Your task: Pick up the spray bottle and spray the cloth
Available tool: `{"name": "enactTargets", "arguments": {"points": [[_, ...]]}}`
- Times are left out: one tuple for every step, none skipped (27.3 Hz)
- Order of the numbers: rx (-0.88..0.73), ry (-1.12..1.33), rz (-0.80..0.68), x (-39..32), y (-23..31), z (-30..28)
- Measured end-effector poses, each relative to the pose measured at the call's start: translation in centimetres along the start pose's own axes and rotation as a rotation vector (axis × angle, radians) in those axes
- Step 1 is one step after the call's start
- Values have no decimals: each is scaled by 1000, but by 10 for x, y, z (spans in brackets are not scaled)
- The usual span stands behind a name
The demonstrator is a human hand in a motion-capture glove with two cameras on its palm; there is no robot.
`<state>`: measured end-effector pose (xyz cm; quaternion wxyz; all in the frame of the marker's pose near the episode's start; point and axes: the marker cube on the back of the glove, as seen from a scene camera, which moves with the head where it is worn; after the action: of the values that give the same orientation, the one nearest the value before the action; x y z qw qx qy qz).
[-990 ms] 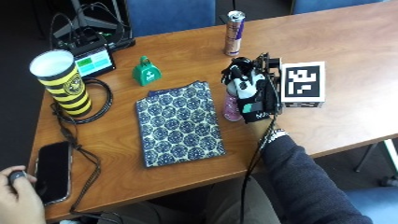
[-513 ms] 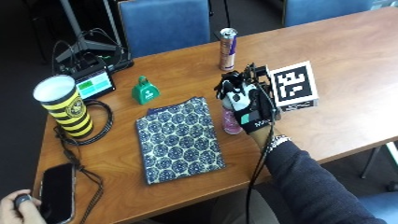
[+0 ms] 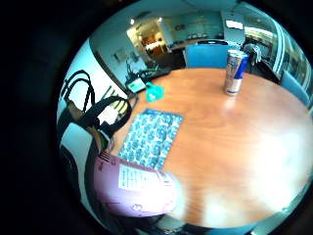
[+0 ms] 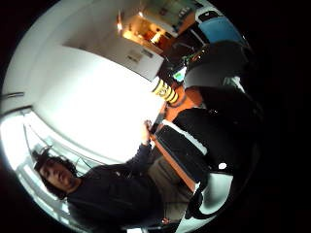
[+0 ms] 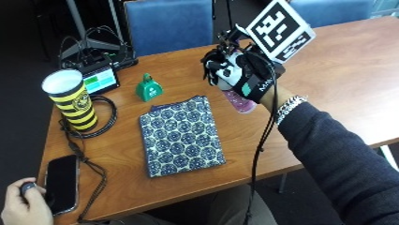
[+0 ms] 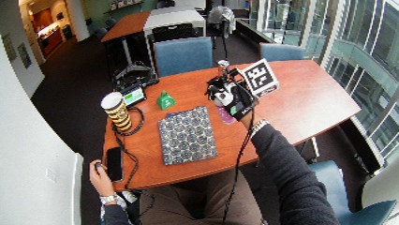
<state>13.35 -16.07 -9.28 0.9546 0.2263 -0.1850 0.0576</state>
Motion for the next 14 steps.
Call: {"name": "enactTargets", "arguments": {"points": [[-43, 31, -11, -2, -1, 1], [-86, 61, -19, -3, -1, 2], [-131, 92, -26, -4, -1, 4], [-182, 126, -32, -6, -1, 7], [-237, 165, -36, -7, -2, 9], [-291, 204, -38, -9, -2, 12], [-340, 243, -38, -11, -1, 16], [-385, 280, -35, -12, -1, 19], [-427, 316, -31, -13, 0, 22], [-468, 353, -28, -13, 2, 26], [-508, 390, -25, -13, 3, 29], [-546, 428, -24, -14, 5, 33], [-580, 465, -24, -14, 6, 37], [-610, 500, -27, -15, 7, 42]]}}
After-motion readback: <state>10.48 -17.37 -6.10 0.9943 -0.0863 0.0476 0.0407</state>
